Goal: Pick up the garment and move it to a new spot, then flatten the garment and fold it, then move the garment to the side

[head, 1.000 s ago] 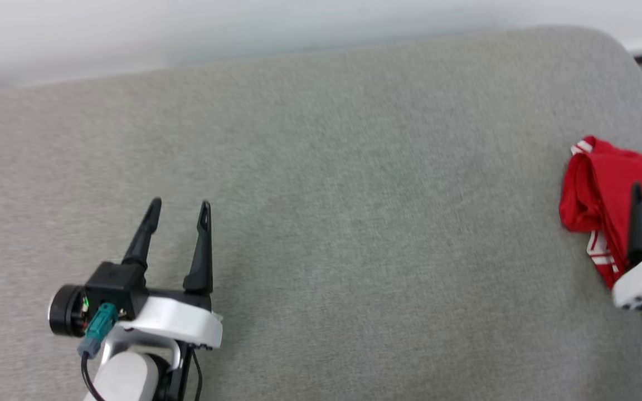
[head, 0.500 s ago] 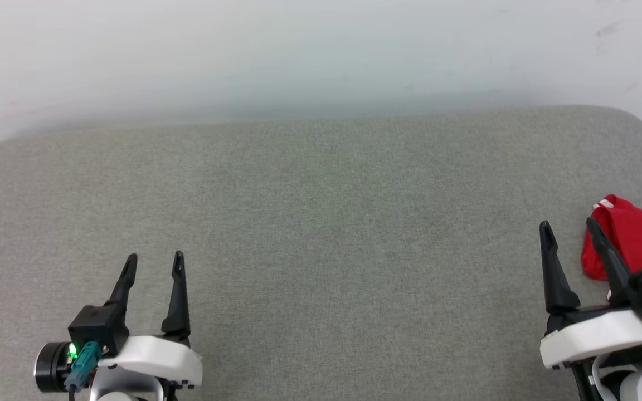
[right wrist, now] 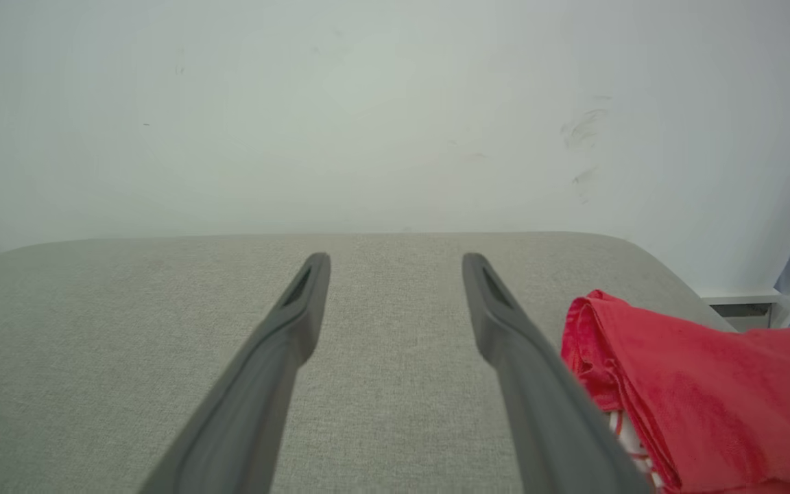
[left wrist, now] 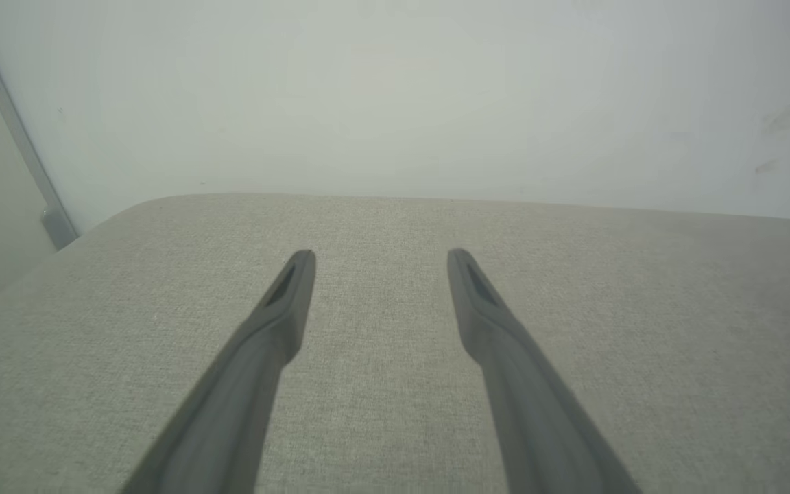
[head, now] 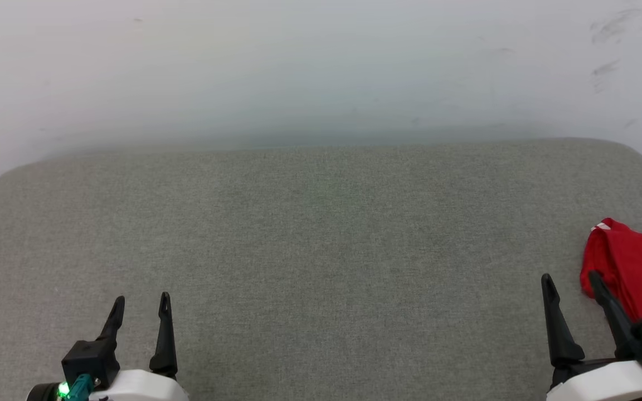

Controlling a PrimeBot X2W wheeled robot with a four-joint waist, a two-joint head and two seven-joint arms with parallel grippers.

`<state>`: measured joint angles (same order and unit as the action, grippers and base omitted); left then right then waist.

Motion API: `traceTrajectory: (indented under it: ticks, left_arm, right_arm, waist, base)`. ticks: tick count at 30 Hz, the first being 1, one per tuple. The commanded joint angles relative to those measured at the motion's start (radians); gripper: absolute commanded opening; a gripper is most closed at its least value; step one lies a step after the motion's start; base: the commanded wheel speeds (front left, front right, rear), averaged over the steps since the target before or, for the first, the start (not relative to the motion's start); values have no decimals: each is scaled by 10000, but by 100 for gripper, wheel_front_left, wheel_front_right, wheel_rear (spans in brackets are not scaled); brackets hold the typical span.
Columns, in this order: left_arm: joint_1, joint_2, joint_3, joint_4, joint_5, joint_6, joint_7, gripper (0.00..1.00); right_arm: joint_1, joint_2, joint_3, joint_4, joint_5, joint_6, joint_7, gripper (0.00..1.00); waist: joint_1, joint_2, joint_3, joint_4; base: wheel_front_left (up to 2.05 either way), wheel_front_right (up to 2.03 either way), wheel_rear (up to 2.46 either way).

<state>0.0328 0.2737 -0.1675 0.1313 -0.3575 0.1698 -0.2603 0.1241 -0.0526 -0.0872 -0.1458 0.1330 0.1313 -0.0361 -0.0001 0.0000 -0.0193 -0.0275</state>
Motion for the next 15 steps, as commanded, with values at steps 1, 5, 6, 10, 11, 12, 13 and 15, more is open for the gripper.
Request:
traceTrajectory:
  ticks: [1, 5, 6, 10, 11, 12, 13, 15]
  left_arm:
    - [135, -20, 38, 42, 25, -30, -66, 100]
    - [301, -13, 101, 160, 66, -112, -67, 100]
    - [327, -8, 114, 170, 82, -116, -66, 100]
    - [450, 2, 179, 270, 104, -179, -57, 100]
    - [447, -3, 186, 287, 104, -203, -57, 100]
    - [442, -10, 193, 310, 113, -237, -57, 100]
    - [440, -20, 202, 330, 124, -263, -57, 100]
    - [442, -38, 216, 383, 128, -287, -57, 100]
  right_arm:
    - [166, 38, 34, -82, 45, -12, 27, 100]
    - [376, 39, 126, -153, 40, -12, 168, 100]
    - [406, 38, 146, -152, 4, -12, 180, 100]
    - [450, 40, 174, -166, 35, -12, 227, 100]
    - [452, 40, 178, -161, 37, -12, 242, 100]
    - [448, 41, 169, -146, 39, -12, 236, 100]
    - [444, 39, 164, -130, 36, -12, 245, 100]
    - [437, 39, 166, -101, 52, -12, 260, 100]
  waist:
    - [1, 0, -55, -14]
    - [1, 0, -176, -14]
    - [1, 0, -201, -11]
    - [1, 0, -279, 2]
    - [1, 0, -291, 4]
    - [1, 0, -300, 6]
    - [1, 0, -307, 7]
    - [1, 0, -323, 6]
  base:
    - [0, 0, 0]
    - [0, 0, 0]
    - [0, 0, 0]
    - [0, 0, 0]
    - [0, 0, 0]
    - [0, 0, 0]
    - [0, 0, 0]
    - [0, 0, 0]
